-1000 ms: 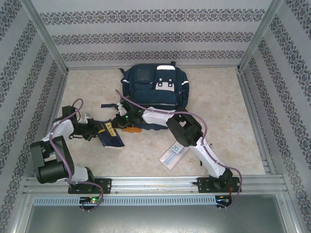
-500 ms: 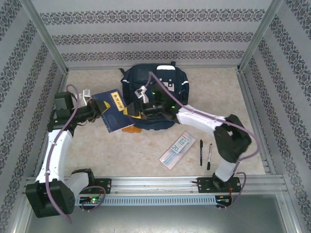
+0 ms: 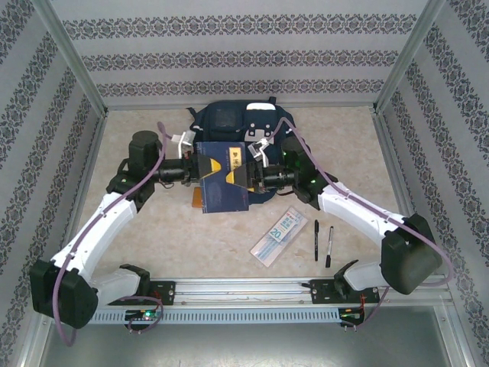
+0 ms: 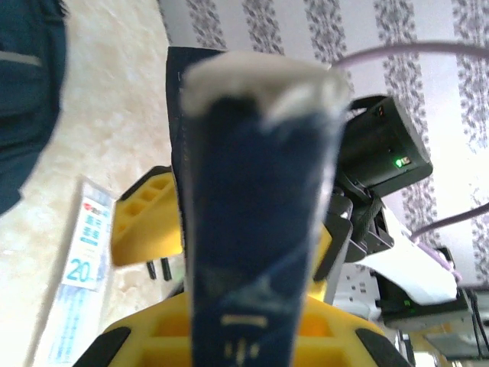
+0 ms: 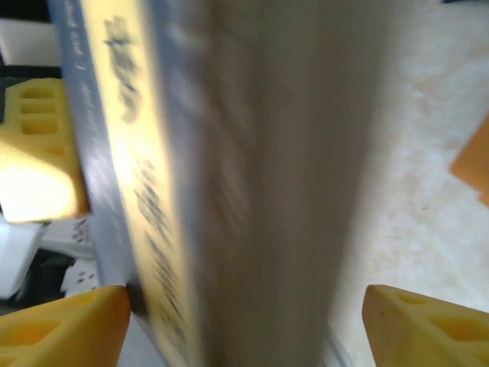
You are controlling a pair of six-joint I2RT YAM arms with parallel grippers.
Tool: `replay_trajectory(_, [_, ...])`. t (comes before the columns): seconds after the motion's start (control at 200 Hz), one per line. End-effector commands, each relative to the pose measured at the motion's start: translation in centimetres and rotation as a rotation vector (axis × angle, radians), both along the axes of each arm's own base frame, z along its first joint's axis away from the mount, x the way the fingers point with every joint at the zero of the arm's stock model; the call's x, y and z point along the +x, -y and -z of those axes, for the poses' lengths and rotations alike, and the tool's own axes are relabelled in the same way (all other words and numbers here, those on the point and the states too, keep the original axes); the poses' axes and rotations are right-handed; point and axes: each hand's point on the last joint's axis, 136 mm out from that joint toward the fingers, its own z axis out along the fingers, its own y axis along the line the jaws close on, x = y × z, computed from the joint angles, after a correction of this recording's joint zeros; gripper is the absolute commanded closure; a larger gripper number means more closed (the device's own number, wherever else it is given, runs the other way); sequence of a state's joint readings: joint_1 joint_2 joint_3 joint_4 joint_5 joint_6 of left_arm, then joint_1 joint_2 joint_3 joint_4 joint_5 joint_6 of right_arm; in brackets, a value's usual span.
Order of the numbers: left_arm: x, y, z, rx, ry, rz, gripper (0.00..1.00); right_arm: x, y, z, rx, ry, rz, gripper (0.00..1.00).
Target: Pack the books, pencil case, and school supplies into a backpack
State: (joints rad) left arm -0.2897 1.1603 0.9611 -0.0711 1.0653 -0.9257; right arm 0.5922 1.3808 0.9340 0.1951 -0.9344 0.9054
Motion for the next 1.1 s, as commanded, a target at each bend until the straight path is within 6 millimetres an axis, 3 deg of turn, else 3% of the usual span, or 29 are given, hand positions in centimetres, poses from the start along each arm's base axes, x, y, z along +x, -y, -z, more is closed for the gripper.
replay_trajectory(0.0, [-0.8, 2.0, -2.8, -0.065, 0.099, 0.093, 1.0, -1.6, 0.0, -4.3, 0.133, 0.085, -0.064, 0.27])
replay_trajectory(0.095, [-0.4, 2.2, -2.6, -0.07, 0.096, 0.1, 1.0, -1.9, 1.2, -6.0, 0.172, 0.109, -0.057, 0.36])
replay_trajectory(0.24, [-0.4, 2.3, -2.8, -0.065, 0.116, 0.117, 1.0, -2.4, 2.7, -6.8, 0.188, 0.11, -0.039, 0.56])
replay_trajectory(0.38, [-0.5, 1.9, -1.5, 0.028, 0.127, 0.124, 1.0, -3.4, 3.4, -7.3, 0.201, 0.102, -0.041, 0.62])
replay_trajectory(0.45, [-0.5, 1.7, -1.3, 0.051, 0.139, 0.113, 0.99, -3.7, 3.7, -7.5, 0.205, 0.096, -0.028, 0.76])
replay_trajectory(0.51, [-0.3, 1.7, -0.8, 0.064, 0.132, 0.104, 0.98, -4.0, 3.9, -7.7, 0.209, 0.091, -0.024, 0.94])
replay_trajectory(0.55, [-0.3, 1.7, -0.6, 0.062, 0.129, 0.107, 0.94, -4.2, 4.0, -7.7, 0.211, 0.087, -0.027, 1.0])
replay_trajectory(0.6, [-0.2, 1.8, -0.5, 0.062, 0.135, 0.109, 0.85, -4.1, 4.2, -7.6, 0.204, 0.076, -0.022, 1.0])
replay_trajectory(0.685, [0.2, 1.7, -0.3, 0.084, 0.192, 0.102, 0.53, -2.9, 5.2, -6.4, 0.168, 0.015, 0.047, 1.0])
replay_trajectory(0.749, [0.6, 1.5, 0.3, 0.149, 0.31, 0.105, 0.47, -1.0, 7.1, -4.9, 0.13, -0.04, 0.149, 1.0])
replay_trajectory(0.789, [1.4, 1.1, 1.3, 0.238, 0.359, 0.08, 0.44, 0.5, 8.8, -3.0, 0.075, -0.099, 0.245, 1.0])
replay_trajectory(0.849, [2.8, 0.7, 2.9, 0.378, 0.435, 0.07, 0.36, 2.6, 12.2, -0.1, -0.023, -0.161, 0.414, 1.0])
replay_trajectory(0.944, [4.8, 1.1, 5.5, 0.583, 0.512, 0.136, 0.36, 4.6, 18.1, 3.8, -0.189, -0.24, 0.687, 1.0])
replay_trajectory(1.034, [6.4, 1.7, 9.1, 0.818, 0.581, 0.232, 0.35, 5.2, 22.1, 5.2, -0.25, -0.249, 0.851, 1.0])
replay_trajectory(1.099, [7.6, 1.7, 11.9, 0.992, 0.626, 0.304, 0.32, 5.3, 23.8, 5.6, -0.277, -0.234, 0.917, 1.0])
